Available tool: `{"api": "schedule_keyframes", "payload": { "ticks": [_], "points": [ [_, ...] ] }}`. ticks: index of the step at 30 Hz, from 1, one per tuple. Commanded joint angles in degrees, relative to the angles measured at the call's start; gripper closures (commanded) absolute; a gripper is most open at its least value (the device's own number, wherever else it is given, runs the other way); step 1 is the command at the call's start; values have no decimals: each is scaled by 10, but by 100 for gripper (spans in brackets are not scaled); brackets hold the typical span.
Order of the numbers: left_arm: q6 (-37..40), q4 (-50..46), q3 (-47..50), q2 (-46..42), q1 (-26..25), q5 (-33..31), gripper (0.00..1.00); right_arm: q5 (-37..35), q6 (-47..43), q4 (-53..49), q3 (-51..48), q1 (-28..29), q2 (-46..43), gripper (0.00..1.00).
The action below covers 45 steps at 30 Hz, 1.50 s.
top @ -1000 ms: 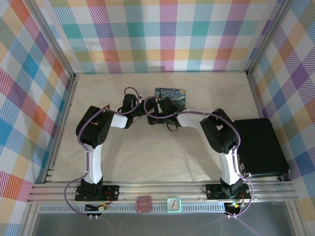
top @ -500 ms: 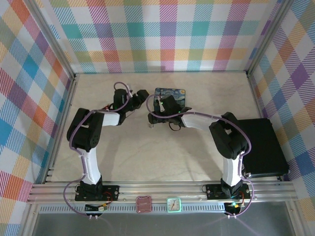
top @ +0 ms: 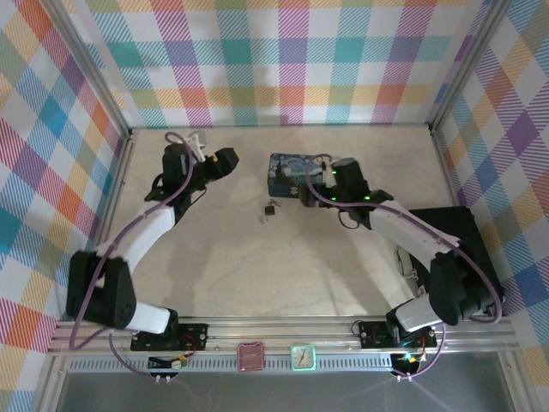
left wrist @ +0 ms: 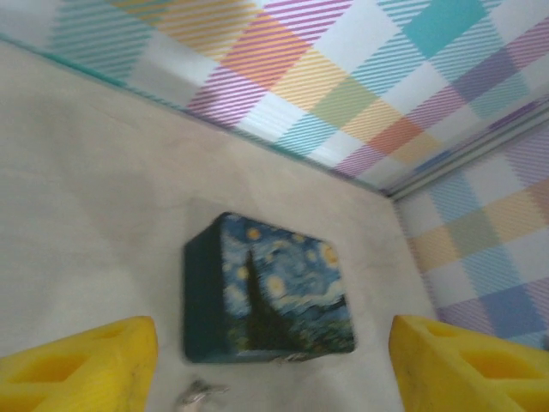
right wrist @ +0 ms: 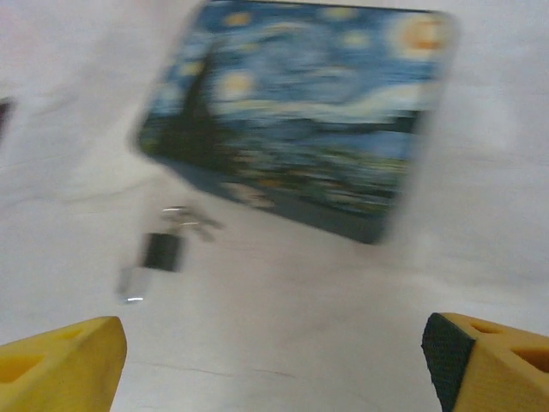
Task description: Unlock the padlock with the key
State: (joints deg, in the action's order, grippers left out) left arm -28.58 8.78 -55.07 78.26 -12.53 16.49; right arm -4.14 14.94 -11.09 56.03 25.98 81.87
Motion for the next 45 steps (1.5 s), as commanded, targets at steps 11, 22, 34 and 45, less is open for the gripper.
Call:
{"api": "schedule_keyframes", "payload": {
  "ticks": [11,22,34,45],
  "points": [
    [137,-89,192,-164,9,-528,0,-143,-145,242,-196,-140,-4,8],
    [202,124,255,-4,10,-548,0,-98,-154,527,-297,-200,38,1],
    [285,421,338,82,43,-415,0,-14,-121,604,-336,-253,59,1],
    [283,423,327,119,57,-364,0,39,-142,578,-321,-254,59,1]
  ]
}}
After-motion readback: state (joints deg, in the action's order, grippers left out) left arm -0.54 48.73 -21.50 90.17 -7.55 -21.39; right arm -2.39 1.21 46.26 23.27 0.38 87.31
